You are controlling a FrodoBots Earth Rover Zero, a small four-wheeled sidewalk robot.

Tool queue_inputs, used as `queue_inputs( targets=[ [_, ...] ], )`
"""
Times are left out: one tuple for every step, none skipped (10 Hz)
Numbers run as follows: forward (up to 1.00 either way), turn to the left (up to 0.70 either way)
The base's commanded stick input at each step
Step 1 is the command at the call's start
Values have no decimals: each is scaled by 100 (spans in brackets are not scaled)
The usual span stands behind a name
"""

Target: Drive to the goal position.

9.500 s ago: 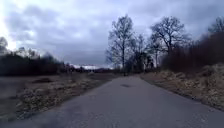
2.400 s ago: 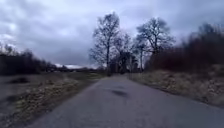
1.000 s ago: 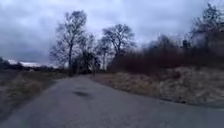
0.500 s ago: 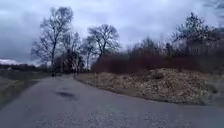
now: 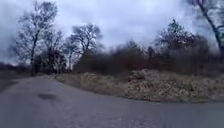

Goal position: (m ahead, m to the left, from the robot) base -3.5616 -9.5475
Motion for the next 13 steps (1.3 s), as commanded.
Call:
queue_inputs(
  targets=[
    [0, -50],
    [0, -50],
    [0, -50],
    [0, -50],
    [0, -50],
    [0, -50],
    [0, -50],
    [0, -50],
    [0, -50],
    [0, -50],
    [0, -50],
    [0, -50],
    [0, -50]
  ],
)
